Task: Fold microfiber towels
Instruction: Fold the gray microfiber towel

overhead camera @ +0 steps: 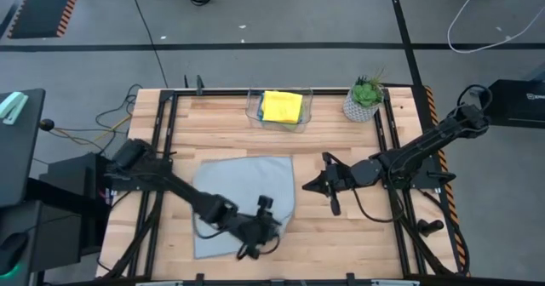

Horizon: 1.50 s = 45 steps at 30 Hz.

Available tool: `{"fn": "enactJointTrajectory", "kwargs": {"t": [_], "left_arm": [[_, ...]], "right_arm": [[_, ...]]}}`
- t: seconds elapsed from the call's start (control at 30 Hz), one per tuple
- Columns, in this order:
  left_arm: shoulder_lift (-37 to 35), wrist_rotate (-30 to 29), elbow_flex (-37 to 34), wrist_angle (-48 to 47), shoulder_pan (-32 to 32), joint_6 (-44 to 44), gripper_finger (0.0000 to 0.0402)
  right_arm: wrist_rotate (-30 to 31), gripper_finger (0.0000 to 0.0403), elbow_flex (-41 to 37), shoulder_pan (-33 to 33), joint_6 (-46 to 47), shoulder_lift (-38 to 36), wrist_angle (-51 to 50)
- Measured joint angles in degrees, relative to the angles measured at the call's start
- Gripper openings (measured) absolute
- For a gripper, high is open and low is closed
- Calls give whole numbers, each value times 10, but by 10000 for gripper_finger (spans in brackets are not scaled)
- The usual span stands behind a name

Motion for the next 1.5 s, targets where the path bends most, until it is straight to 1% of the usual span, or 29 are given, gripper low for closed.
{"fn": "enactJointTrajectory", "kwargs": {"t": [0.1,0.17,0.27,0.33,0.43,0.5,0.57,0.6,0.67,0.7,0.73,0.87,1.0,1.1,1.2,1.3,1.4,1.5], "left_arm": [[-34,0,1,-35,-36,-19,182],[-50,-12,1,-54,-61,-40,193],[-65,-46,1,-81,-94,-60,196],[-67,-61,2,-114,-107,-73,190],[-68,-100,-8,-179,-124,-108,166],[-73,-111,-30,-207,-128,-137,139],[-86,-112,-67,-197,-131,-170,102],[-93,-113,-90,-174,-130,-183,80],[-119,-113,-149,-134,-130,-201,35],[-133,-113,-177,-111,-127,-210,18],[-149,-113,-205,-85,-124,-219,11],[-227,-121,-314,-19,-111,-239,17],[-304,-145,-388,-17,-86,-244,7],[-356,-146,-432,-21,-51,-255,11],[-399,-146,-459,-32,-18,-253,12],[-427,-146,-463,-88,18,-252,6],[-441,-146,-462,-121,51,-253,11],[-444,-146,-461,-123,72,-249,15]], "right_arm": [[0,5,0,2,12,0,-9],[0,10,0,2,21,0,-8],[0,17,0,1,22,2,-6],[0,21,0,1,22,8,-1],[0,23,0,0,20,31,19],[9,21,0,-7,23,52,22],[41,16,0,-20,41,76,21],[52,12,0,-31,54,88,22],[55,5,0,-56,78,117,21],[55,5,0,-69,88,133,21],[54,5,0,-81,96,148,20],[25,4,0,-132,111,203,22],[9,4,-1,-178,123,238,28],[-3,3,-1,-210,127,257,33],[-25,3,-1,-234,120,274,41],[-50,2,-1,-255,113,293,45],[-61,2,-1,-269,110,310,51],[-71,2,-1,-275,110,328,52]]}}
